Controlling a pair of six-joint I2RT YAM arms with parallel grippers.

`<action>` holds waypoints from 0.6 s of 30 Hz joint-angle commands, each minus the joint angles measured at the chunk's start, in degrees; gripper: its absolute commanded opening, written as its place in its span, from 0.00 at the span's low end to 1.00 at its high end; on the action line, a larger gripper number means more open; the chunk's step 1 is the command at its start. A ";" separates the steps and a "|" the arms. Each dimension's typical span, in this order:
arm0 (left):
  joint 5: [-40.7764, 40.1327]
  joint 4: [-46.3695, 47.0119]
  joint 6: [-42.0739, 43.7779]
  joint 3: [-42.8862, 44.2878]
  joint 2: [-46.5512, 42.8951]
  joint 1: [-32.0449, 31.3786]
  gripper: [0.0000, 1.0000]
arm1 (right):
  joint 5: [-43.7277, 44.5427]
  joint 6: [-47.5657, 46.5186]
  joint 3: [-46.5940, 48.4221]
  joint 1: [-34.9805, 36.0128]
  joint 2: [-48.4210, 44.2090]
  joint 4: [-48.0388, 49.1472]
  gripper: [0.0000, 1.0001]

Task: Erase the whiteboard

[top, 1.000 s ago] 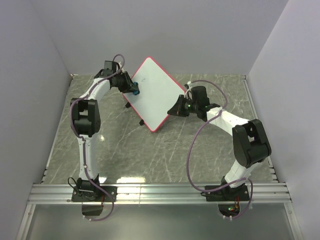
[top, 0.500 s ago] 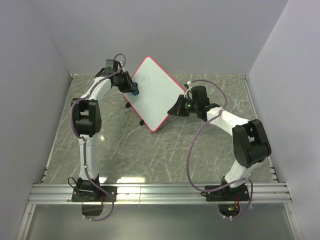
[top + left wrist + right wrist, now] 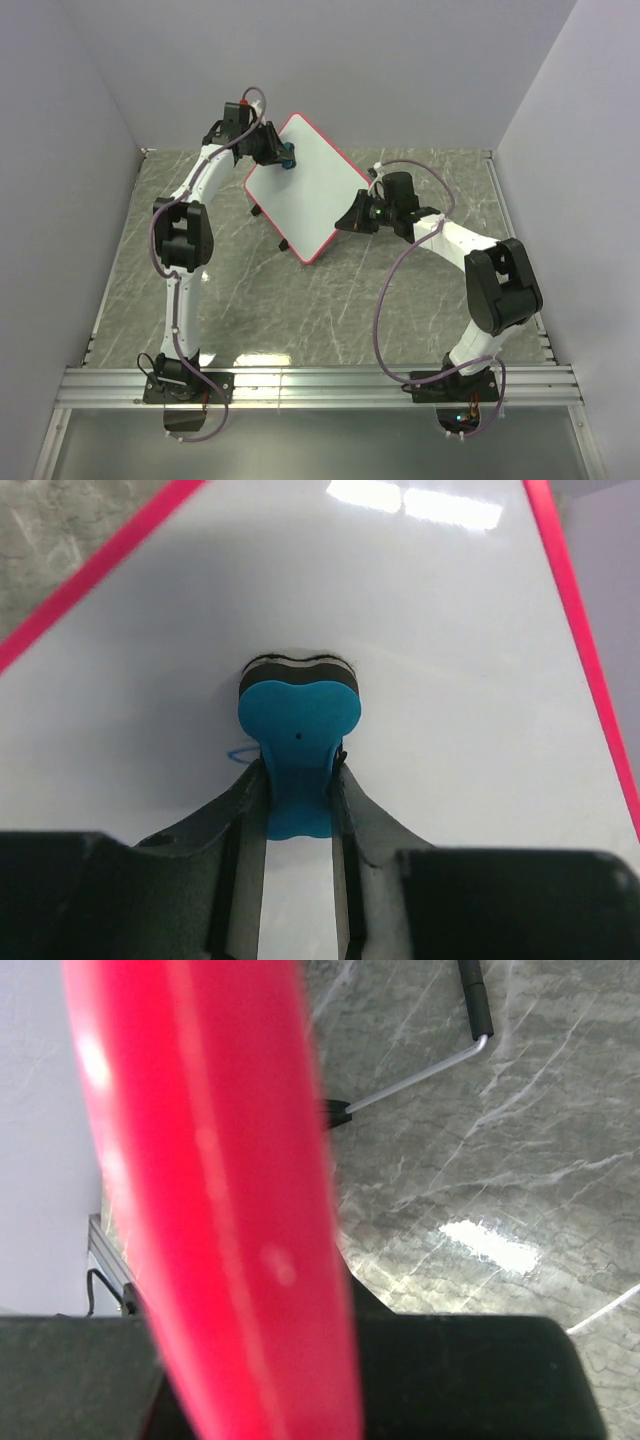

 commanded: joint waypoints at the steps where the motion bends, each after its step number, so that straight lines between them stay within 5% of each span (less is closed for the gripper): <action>1: -4.23 1.75 0.03 0.29 5.16 1.20 0.00 | -4.02 -13.76 -3.07 4.65 1.14 -19.29 0.00; 11: -6.44 1.91 1.43 -11.31 3.50 3.66 0.00 | -4.19 -13.67 -2.10 4.57 2.37 -19.46 0.00; 18: -0.55 2.44 0.91 -5.44 2.88 1.82 0.00 | -4.28 -13.67 -1.84 4.56 2.63 -19.46 0.00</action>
